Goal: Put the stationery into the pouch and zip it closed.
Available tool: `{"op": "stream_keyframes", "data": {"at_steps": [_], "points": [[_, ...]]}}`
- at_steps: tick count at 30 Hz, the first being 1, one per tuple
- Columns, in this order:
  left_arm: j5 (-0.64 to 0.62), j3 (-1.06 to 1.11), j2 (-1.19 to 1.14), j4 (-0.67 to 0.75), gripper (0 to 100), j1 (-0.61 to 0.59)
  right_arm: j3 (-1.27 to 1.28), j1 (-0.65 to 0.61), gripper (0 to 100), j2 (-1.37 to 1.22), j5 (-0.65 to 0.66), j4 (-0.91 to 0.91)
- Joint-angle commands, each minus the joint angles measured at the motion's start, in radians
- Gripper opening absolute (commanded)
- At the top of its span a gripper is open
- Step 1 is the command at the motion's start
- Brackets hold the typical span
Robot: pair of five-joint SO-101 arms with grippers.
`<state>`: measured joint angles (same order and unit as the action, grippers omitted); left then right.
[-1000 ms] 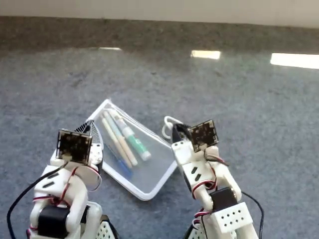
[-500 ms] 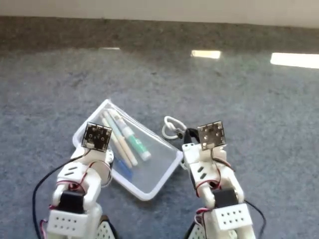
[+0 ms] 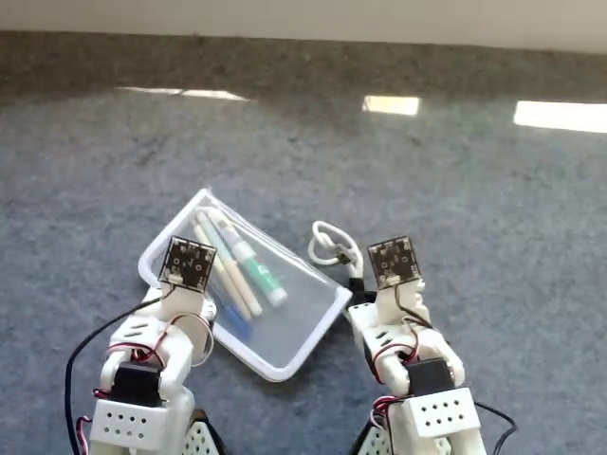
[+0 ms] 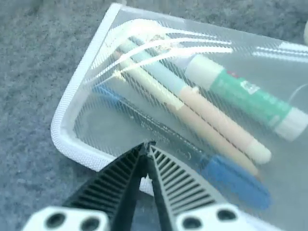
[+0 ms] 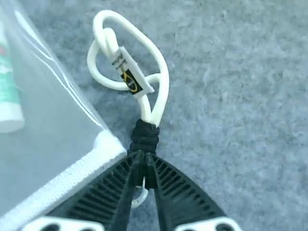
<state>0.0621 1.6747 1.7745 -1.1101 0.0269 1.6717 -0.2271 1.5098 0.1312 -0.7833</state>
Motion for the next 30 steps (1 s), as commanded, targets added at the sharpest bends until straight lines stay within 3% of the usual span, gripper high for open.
{"op": "stream_keyframes", "data": {"at_steps": [1,7,30], "points": [[-0.006,0.022,0.013,-0.094,1,-0.012,0.153,0.012,0.5,0.008,0.009,-0.005],[-0.009,0.022,0.013,-0.196,1,-0.012,0.153,0.012,0.5,0.008,0.009,-0.005],[-0.008,0.022,0.013,-0.198,1,-0.012,0.153,0.012,0.5,0.008,0.009,-0.005]]}}
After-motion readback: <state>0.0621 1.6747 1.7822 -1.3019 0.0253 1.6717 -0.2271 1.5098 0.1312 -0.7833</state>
